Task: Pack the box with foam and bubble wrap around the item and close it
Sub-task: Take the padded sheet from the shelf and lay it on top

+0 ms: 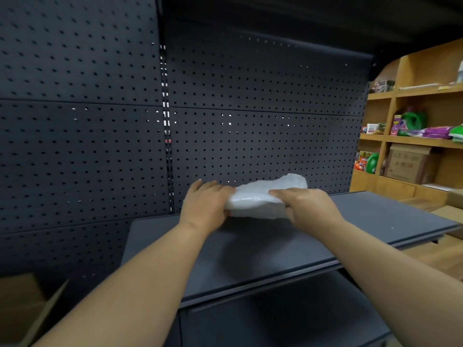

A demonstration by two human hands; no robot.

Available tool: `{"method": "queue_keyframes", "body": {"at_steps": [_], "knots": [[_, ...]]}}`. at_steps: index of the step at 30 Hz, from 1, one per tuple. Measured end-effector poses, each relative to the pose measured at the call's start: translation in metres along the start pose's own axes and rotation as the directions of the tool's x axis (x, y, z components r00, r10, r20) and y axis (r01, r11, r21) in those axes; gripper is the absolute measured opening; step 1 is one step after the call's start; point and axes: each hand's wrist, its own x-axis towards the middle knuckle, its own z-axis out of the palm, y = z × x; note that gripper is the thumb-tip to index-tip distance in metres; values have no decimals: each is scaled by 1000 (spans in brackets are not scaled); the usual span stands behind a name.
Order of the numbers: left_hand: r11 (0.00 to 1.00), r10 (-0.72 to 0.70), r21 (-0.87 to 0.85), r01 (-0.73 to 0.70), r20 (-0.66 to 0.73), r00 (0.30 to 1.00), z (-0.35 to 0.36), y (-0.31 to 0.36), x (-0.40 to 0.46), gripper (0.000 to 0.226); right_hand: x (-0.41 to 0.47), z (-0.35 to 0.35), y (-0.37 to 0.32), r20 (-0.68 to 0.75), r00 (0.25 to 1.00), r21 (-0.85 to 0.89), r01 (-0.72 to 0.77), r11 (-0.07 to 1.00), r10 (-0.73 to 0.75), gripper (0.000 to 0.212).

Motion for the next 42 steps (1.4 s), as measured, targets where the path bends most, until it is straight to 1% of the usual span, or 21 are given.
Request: {"method": "queue_keyframes", "body": {"at_steps": [2,3,5,7,9,12,14,16,17,18,19,21,22,26,27,29,31,33,34,39,42], "knots": [[999,-29,14,29,-22,999,-16,-20,-13,27,-2,-5,-18,-25,1000,73,4,997,-3,52],[999,-41,11,41,-20,999,-25,-31,-19,21,-3,-8,-29,-64,998,132,7,991,2,51],[998,-60,5,60,-5,998,-46,-54,-34,19,-4,-14,-50,-167,986,239,19,971,22,46],[997,-71,32,71,6,997,-69,-83,-51,18,-7,-21,-75,-195,979,310,0,951,64,43],[994,-92,57,90,34,995,-92,-115,-69,16,-10,-27,-102,-165,979,406,-42,913,118,51],[990,-127,65,123,64,990,-126,-160,-98,12,-17,-32,-148,-108,980,579,-76,812,169,72],[990,-135,61,130,79,988,-146,-185,-116,12,-22,-34,-179,-39,986,674,-92,733,159,83],[989,-139,57,134,87,986,-164,-205,-133,14,-25,-38,-208,43,990,775,-119,621,135,88],[990,-135,62,129,89,987,-171,-213,-141,13,-26,-39,-221,63,989,819,-127,560,133,85],[990,-130,73,123,93,987,-178,-220,-149,12,-27,-40,-234,70,987,850,-134,510,142,76],[990,-126,82,119,96,987,-185,-227,-158,12,-28,-41,-246,73,985,864,-142,483,158,62],[989,-127,92,118,98,987,-196,-237,-174,13,-30,-47,-269,104,972,855,-196,481,211,38],[988,-131,98,121,91,987,-200,-242,-182,15,-30,-49,-279,117,966,856,-215,470,230,32],[981,-167,107,163,29,986,-210,-260,-212,11,-31,-58,-315,161,952,915,-243,323,261,25],[978,-178,110,176,9,984,-211,-263,-219,10,-33,-59,-322,141,951,916,-230,328,275,25],[970,-204,125,208,-48,978,-213,-268,-234,15,-39,-61,-333,83,953,919,-186,347,292,25],[964,-235,99,249,-132,963,-215,-272,-251,19,-46,-65,-343,64,954,931,-163,327,295,20],[955,-282,27,295,-223,933,-217,-274,-268,23,-51,-68,-351,87,949,940,-179,292,303,19],[944,-322,-10,330,-248,914,-217,-275,-278,30,-54,-68,-355,112,944,945,-197,260,311,19],[839,-541,-109,533,-268,797,-211,-286,-324,74,-69,-64,-371,166,940,974,-204,100,298,14],[740,-669,-280,611,-223,709,-210,-292,-346,93,-77,-56,-384,157,952,983,-175,47,262,11]]}}
